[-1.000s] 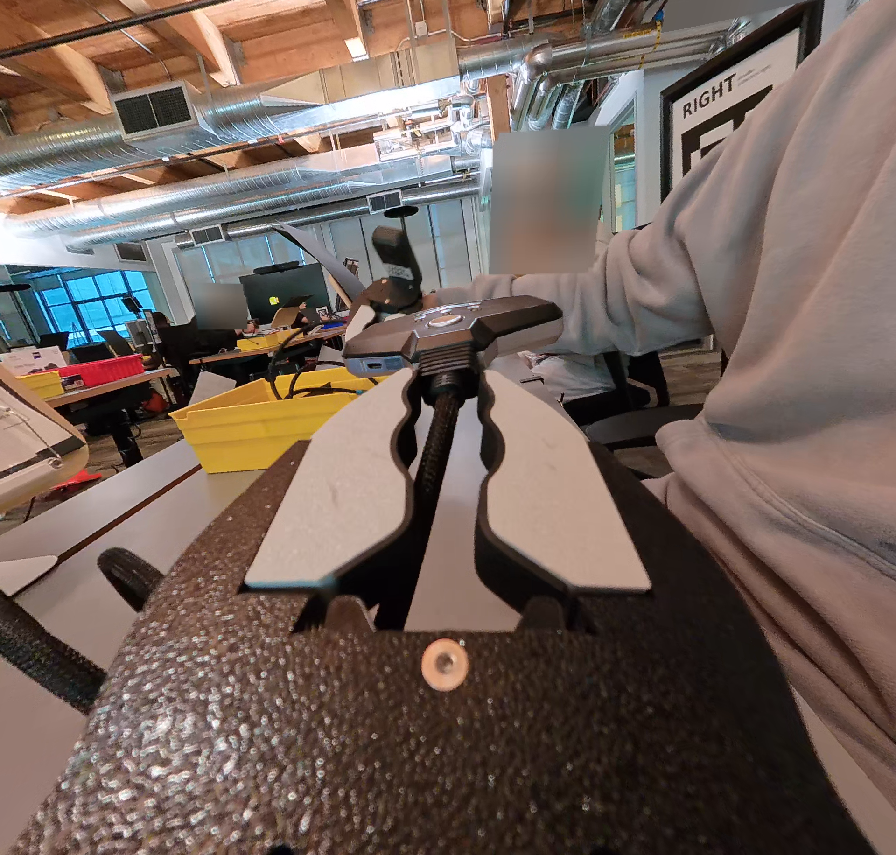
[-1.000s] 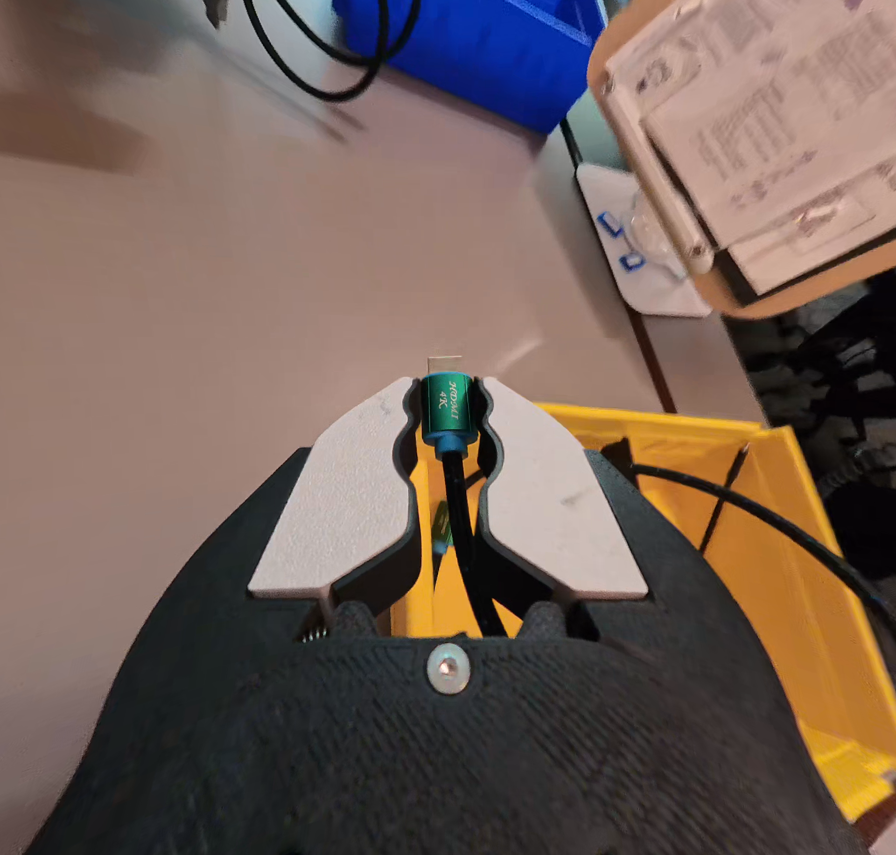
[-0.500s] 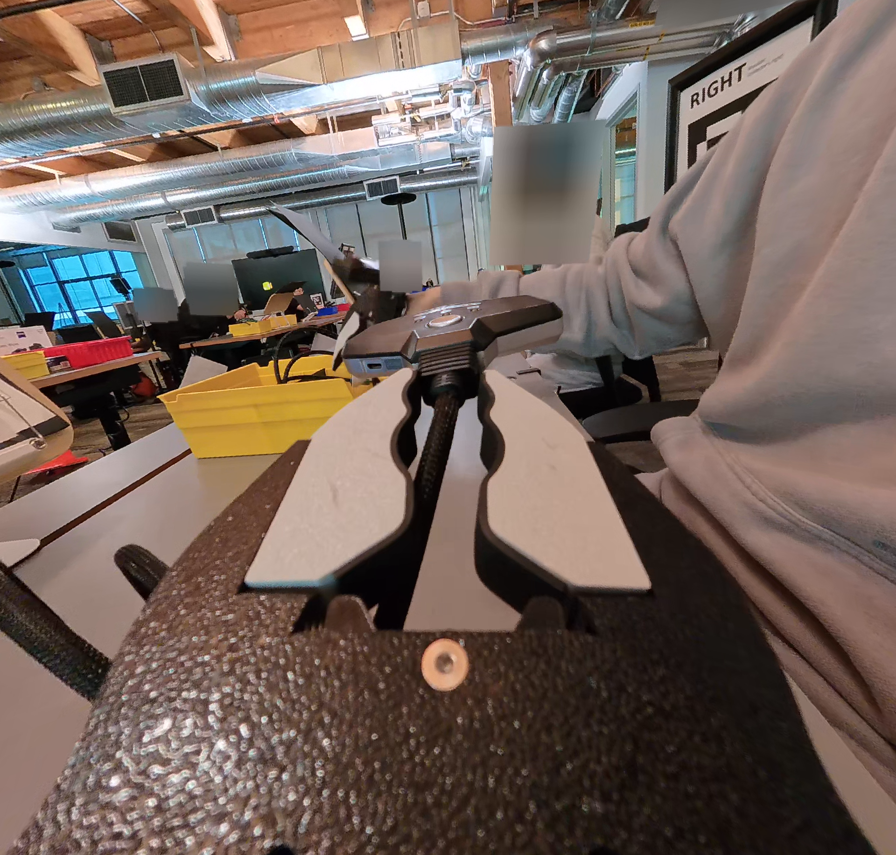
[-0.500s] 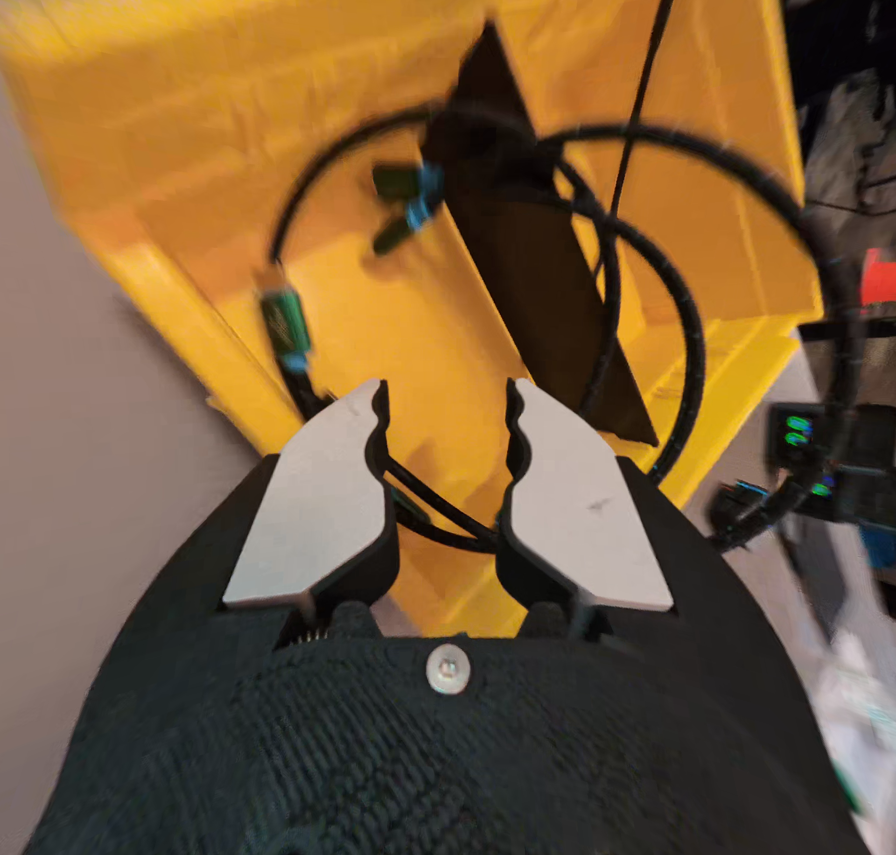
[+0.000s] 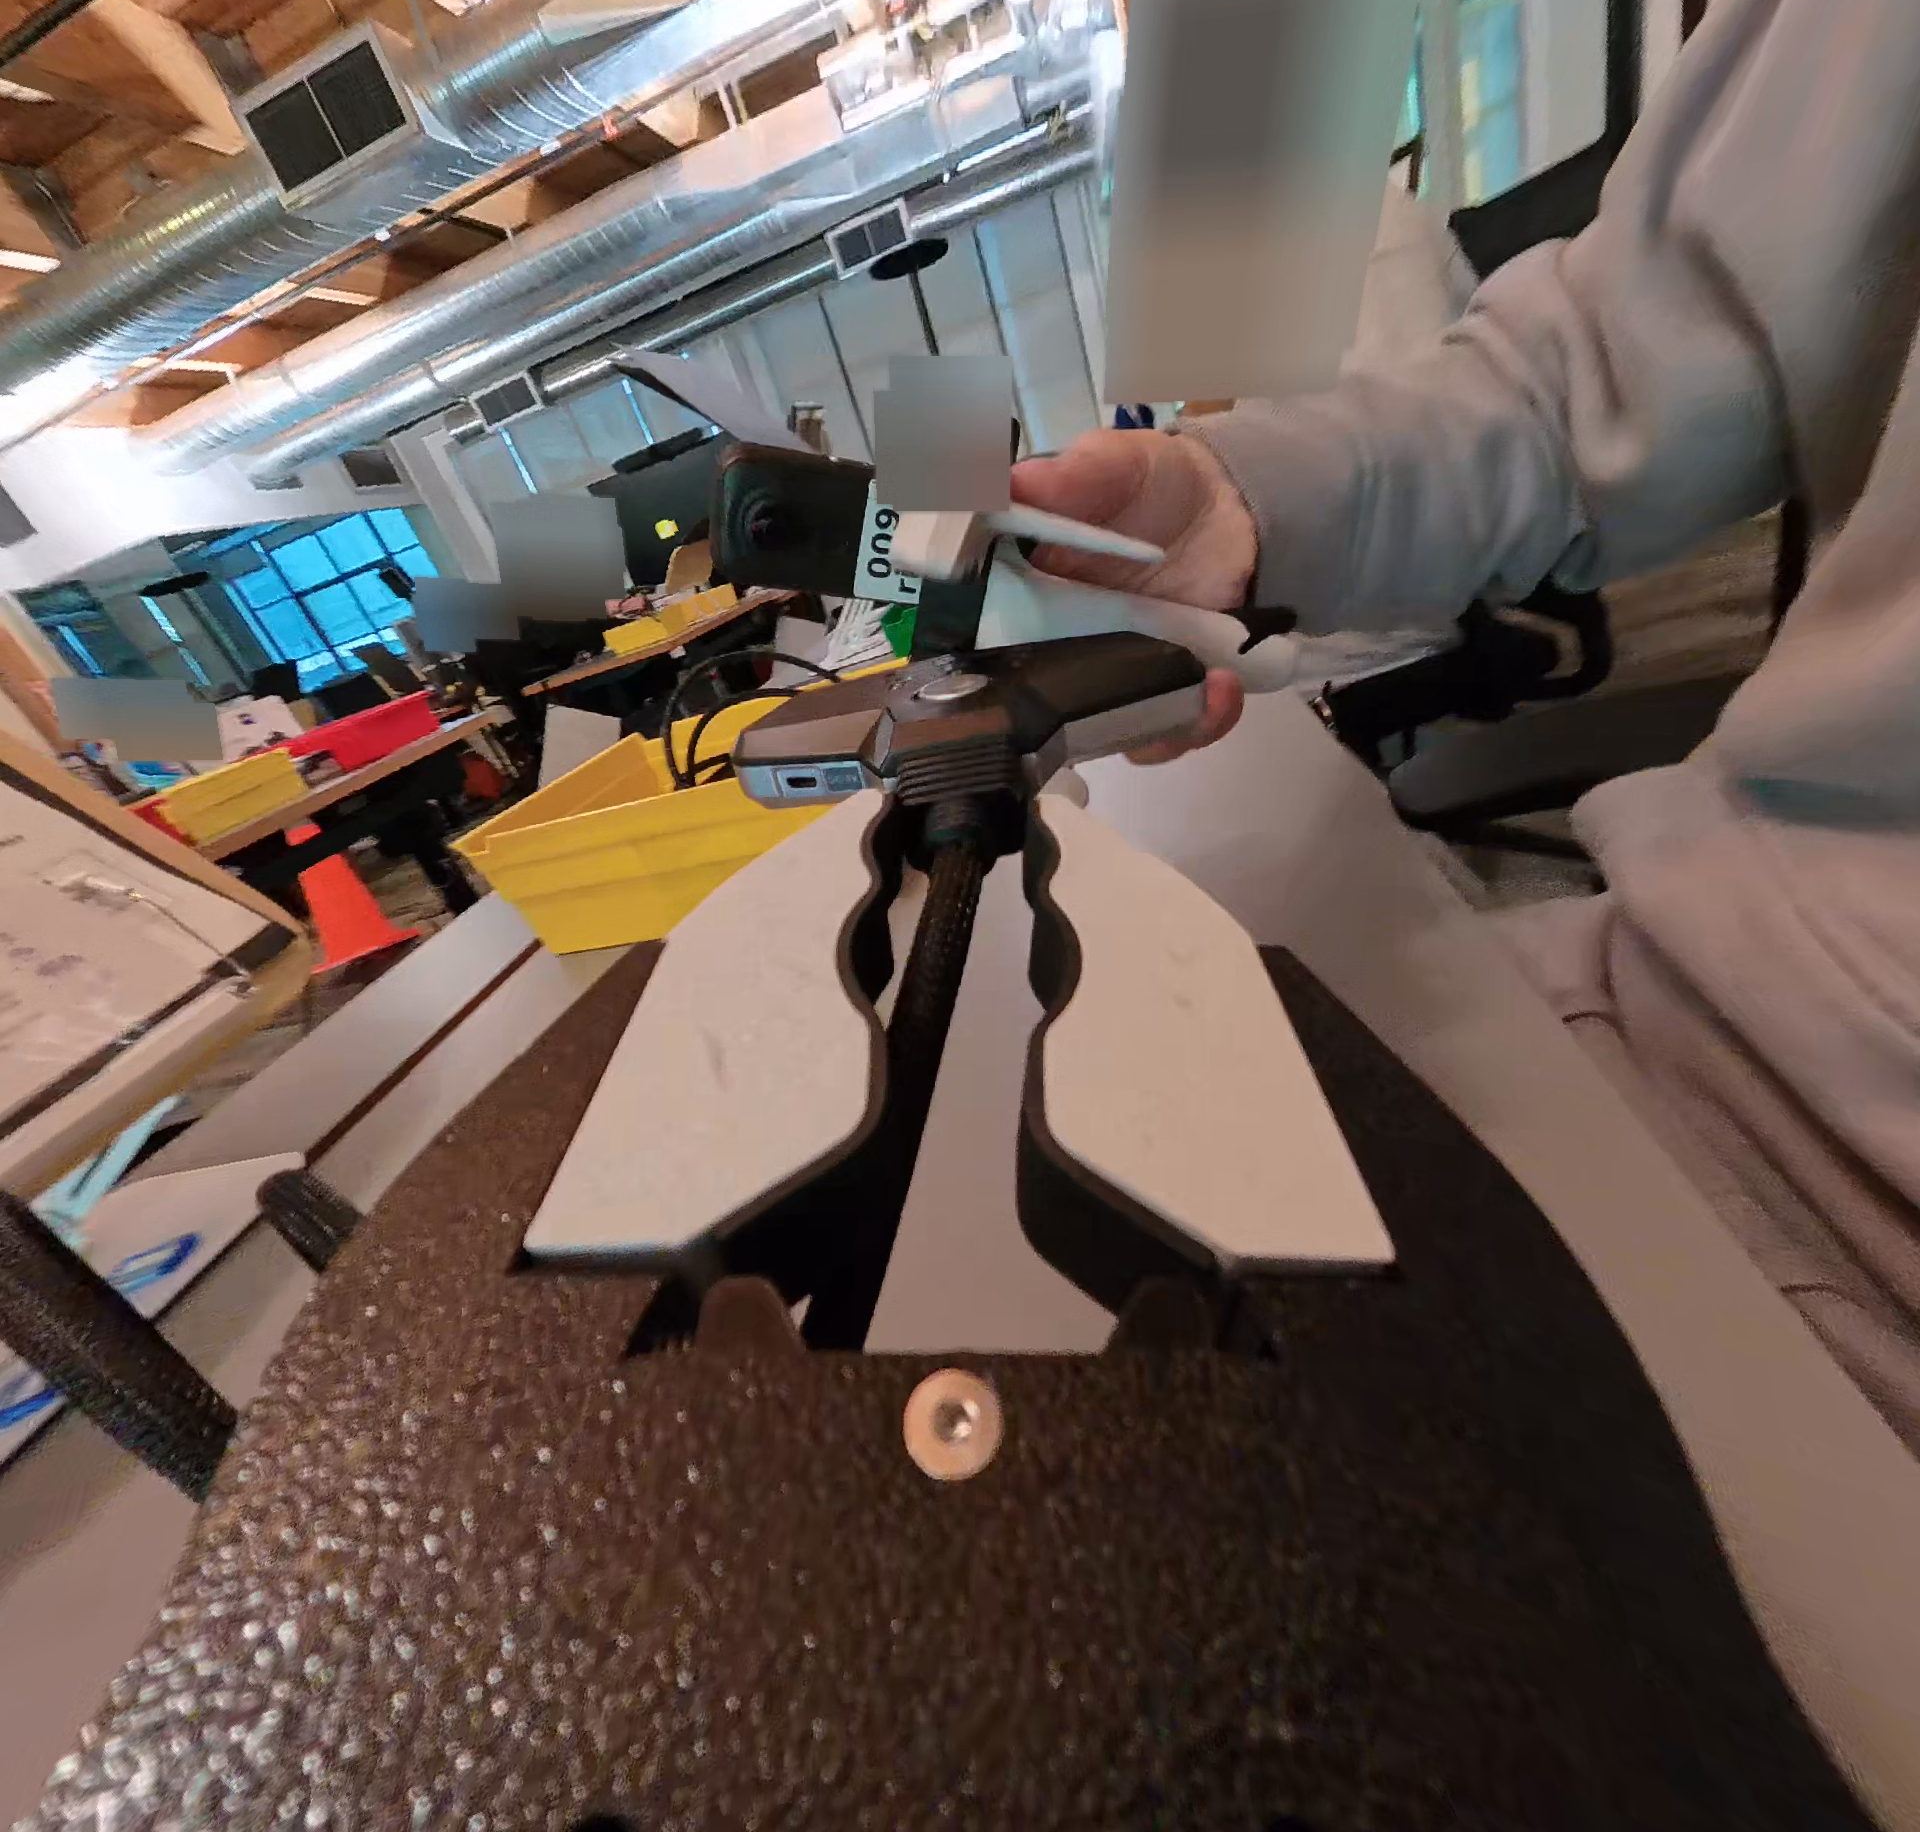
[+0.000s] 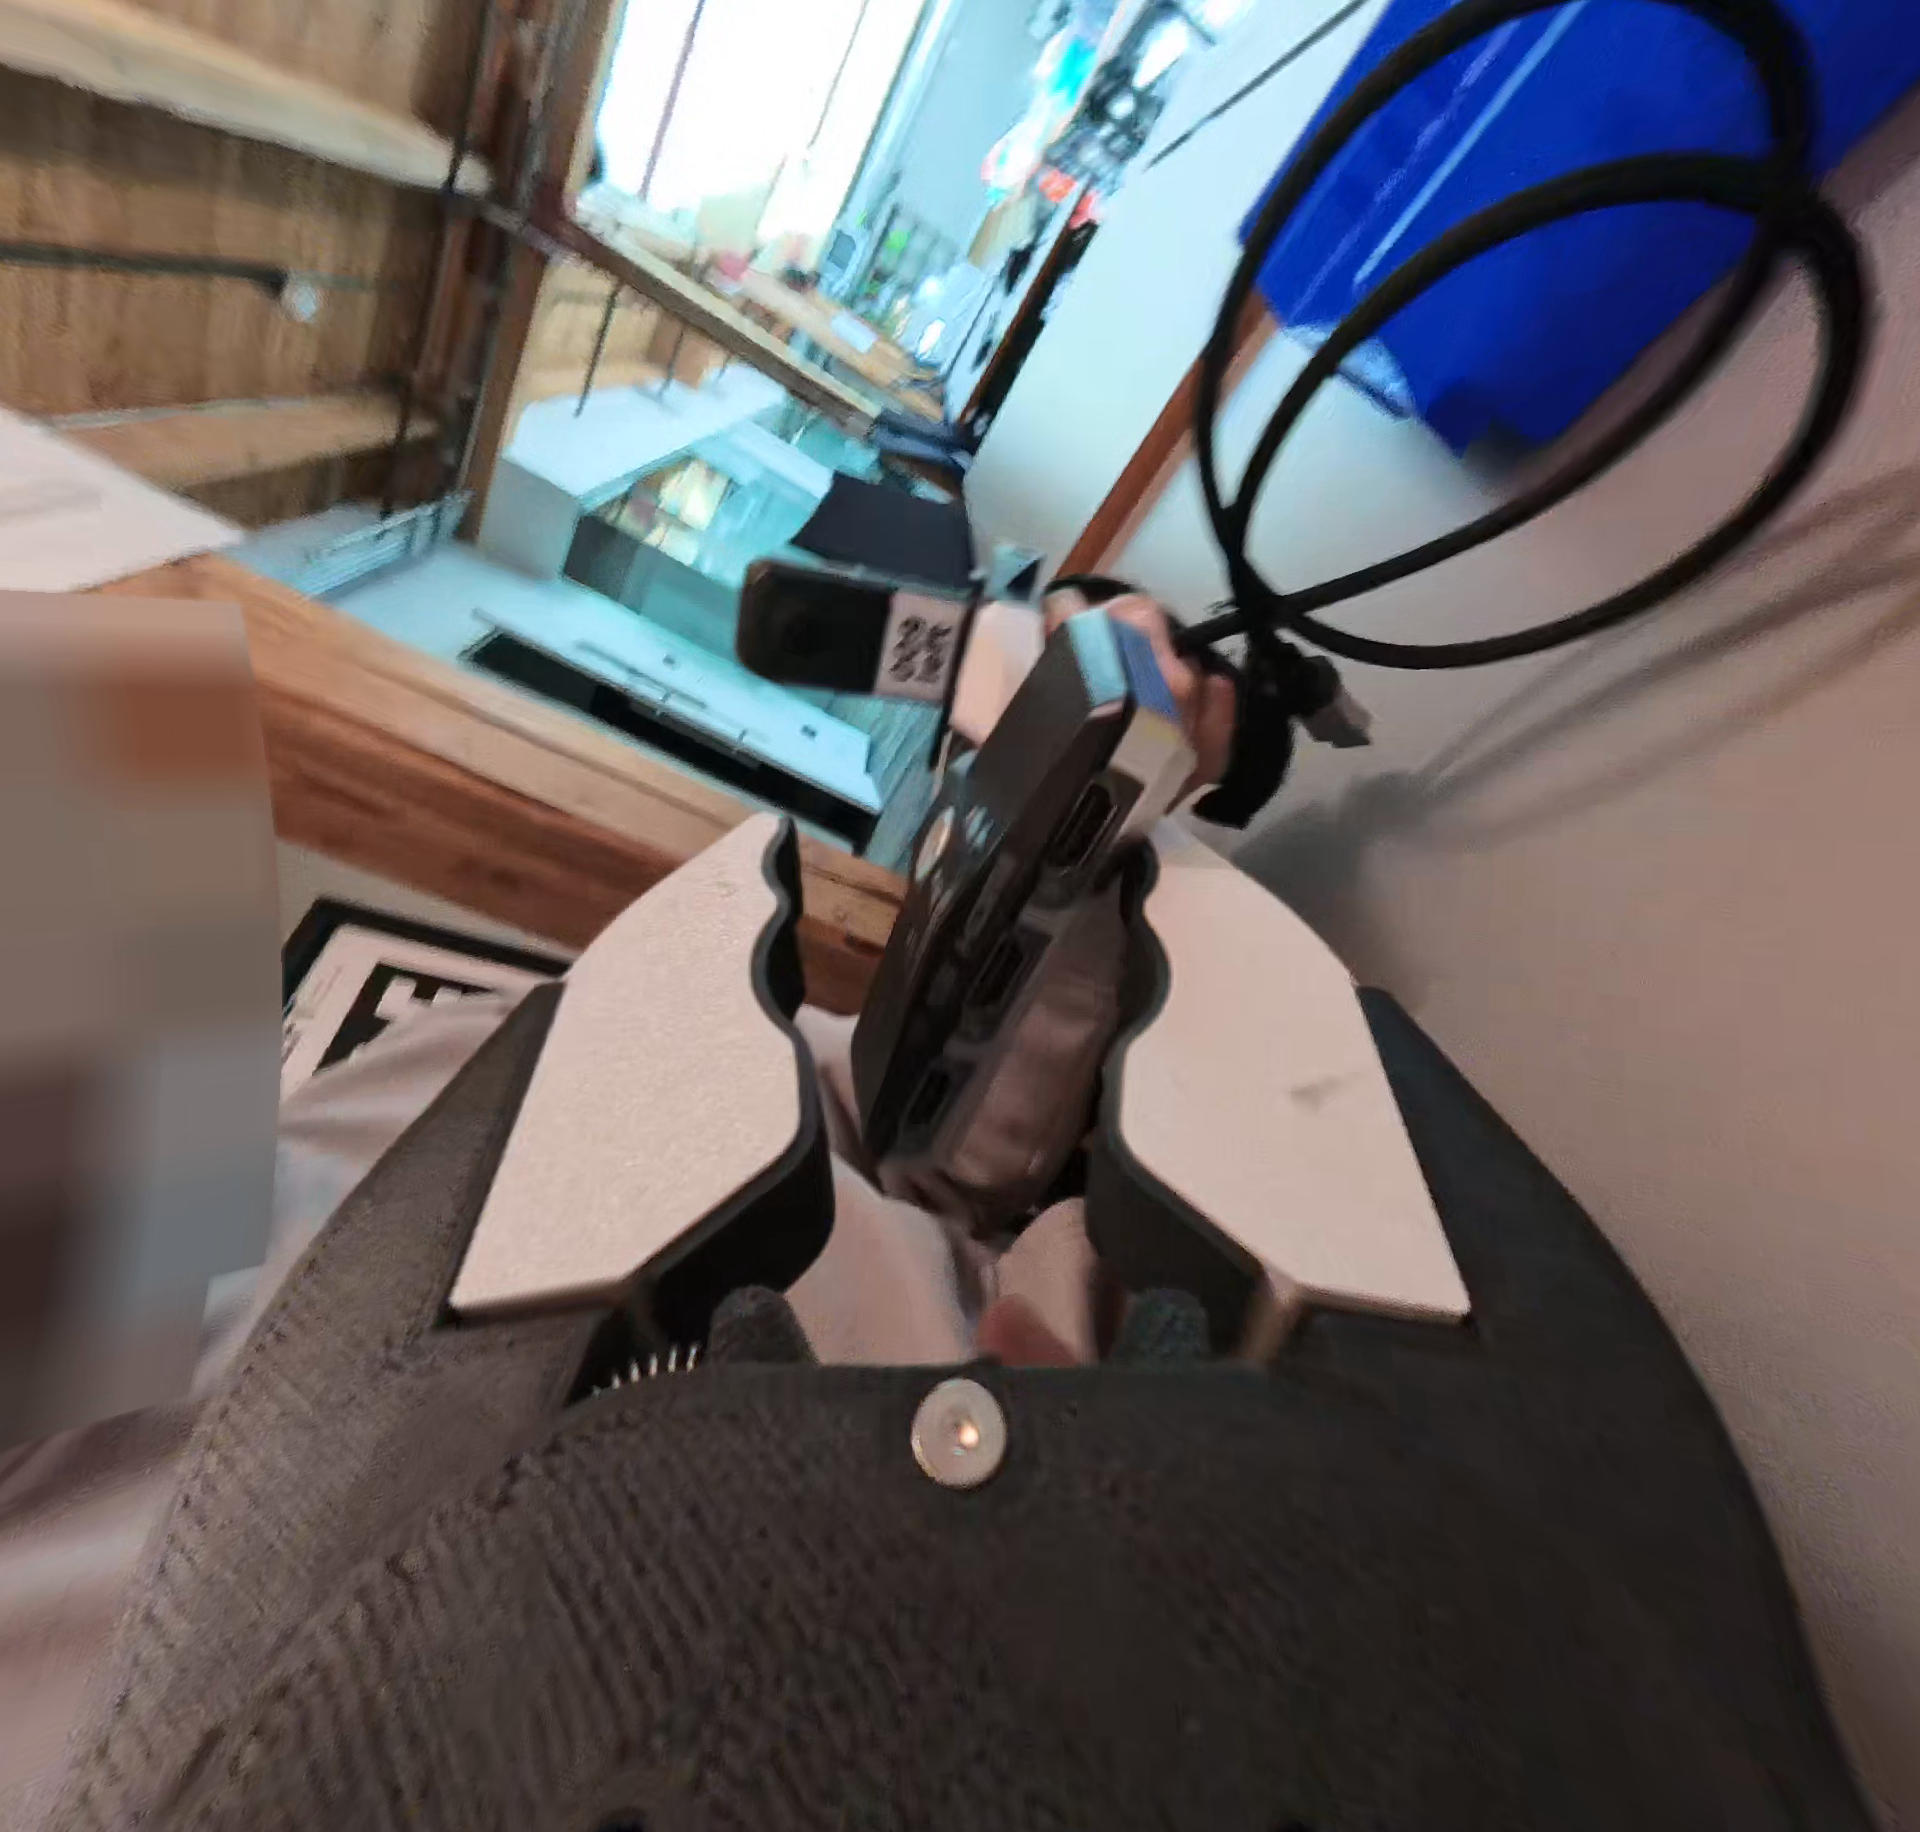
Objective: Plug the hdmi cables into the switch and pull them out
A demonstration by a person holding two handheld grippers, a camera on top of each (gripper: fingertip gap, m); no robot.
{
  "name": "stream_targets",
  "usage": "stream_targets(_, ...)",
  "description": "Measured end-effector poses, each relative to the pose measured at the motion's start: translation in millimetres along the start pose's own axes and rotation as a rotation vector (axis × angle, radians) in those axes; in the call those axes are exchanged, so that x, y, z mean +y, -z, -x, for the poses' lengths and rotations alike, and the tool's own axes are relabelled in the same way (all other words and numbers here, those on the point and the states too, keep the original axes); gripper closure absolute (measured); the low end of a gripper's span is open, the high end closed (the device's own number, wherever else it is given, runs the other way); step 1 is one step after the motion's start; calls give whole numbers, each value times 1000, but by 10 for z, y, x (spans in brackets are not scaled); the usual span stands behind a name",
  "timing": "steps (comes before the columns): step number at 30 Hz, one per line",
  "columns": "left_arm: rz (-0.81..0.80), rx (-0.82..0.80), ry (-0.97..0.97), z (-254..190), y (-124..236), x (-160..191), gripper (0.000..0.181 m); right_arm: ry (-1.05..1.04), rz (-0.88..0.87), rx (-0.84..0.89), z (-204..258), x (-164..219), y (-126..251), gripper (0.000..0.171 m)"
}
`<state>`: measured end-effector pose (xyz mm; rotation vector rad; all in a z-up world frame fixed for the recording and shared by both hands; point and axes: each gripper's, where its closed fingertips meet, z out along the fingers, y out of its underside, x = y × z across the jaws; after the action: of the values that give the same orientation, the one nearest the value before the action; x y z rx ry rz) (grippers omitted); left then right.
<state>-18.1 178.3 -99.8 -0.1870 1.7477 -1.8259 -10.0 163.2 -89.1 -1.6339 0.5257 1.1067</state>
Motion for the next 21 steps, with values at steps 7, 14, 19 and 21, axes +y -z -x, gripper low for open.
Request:
stream_targets(7, 85, -46, -135, -2, -95, 41, 160, -127, 93, 35, -123, 148, -81, 139)
stream_targets(14, 82, -37, -59, -8, -102, 43, 156, -43, 76, -26, -89, 138, -65, 148)
stream_targets(19, -129, -156, -26, 144, 39, -376, 127, 173, 9, 23, -15, -218, 228, 148)
stream_targets(21, -128, -218, -58, 223, 132, -406, 124, 299, -26, 82, 70, -465, 469, 148)
